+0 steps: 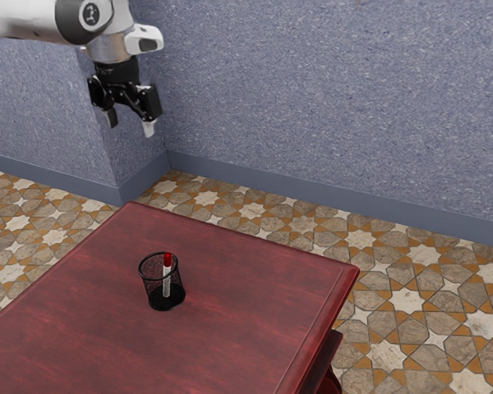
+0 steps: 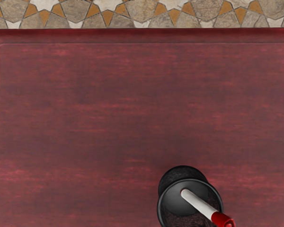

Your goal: Take the marker out of the pen holder and place it to the left of the pen holder.

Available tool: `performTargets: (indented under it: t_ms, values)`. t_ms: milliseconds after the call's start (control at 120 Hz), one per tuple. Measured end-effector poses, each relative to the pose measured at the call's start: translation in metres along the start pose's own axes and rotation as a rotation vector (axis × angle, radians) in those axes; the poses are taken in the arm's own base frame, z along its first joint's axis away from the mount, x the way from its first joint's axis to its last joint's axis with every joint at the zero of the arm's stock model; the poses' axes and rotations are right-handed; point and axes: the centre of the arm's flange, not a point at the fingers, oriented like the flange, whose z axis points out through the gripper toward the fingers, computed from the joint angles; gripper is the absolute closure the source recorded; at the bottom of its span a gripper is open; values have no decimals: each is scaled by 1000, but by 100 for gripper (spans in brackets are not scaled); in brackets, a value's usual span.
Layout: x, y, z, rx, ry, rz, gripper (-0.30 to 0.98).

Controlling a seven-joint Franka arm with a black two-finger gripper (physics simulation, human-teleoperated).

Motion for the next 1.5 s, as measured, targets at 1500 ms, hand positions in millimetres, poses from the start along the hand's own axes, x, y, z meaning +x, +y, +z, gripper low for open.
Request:
performTargets:
  t_ms: [1500]
  values:
    - [-42,78,263,8,-117,-229,2]
